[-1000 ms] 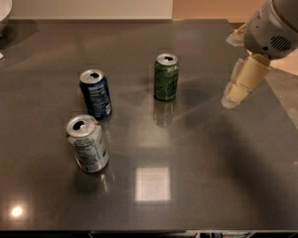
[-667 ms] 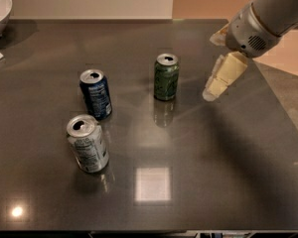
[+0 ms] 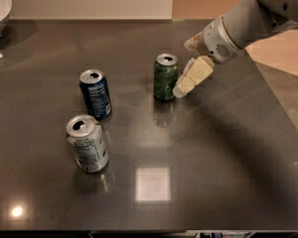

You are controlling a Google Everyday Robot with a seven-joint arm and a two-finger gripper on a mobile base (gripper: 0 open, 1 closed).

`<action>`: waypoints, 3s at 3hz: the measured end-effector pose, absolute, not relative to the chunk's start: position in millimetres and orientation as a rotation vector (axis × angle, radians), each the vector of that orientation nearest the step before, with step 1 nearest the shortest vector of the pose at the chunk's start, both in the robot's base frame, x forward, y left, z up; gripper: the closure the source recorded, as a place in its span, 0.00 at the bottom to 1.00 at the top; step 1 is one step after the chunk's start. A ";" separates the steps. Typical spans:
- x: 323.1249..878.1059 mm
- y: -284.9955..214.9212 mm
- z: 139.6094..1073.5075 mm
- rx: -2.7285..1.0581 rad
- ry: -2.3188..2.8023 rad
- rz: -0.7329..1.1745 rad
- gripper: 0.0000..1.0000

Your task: Knock green can over

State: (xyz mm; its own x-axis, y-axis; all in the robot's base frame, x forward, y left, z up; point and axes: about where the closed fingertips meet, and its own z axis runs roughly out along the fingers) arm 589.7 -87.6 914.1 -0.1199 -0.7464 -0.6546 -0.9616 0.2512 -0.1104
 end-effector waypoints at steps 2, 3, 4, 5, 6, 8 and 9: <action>617.5 -53.8 890.1 -1.435 1.872 0.583 0.00; 627.9 -51.6 884.5 -1.384 1.873 0.602 0.18; 631.7 -53.1 886.5 -1.356 1.866 0.609 0.42; 627.3 -58.5 896.7 -1.342 1.869 0.603 0.65; 619.6 -65.5 915.4 -1.408 1.926 0.511 0.88; 595.4 -85.7 916.0 -1.720 2.070 0.219 1.00; 588.1 -90.0 906.4 -1.863 2.097 0.149 0.82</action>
Offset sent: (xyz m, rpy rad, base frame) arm 0.0450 0.0414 -0.0338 0.2138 0.0114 -0.0558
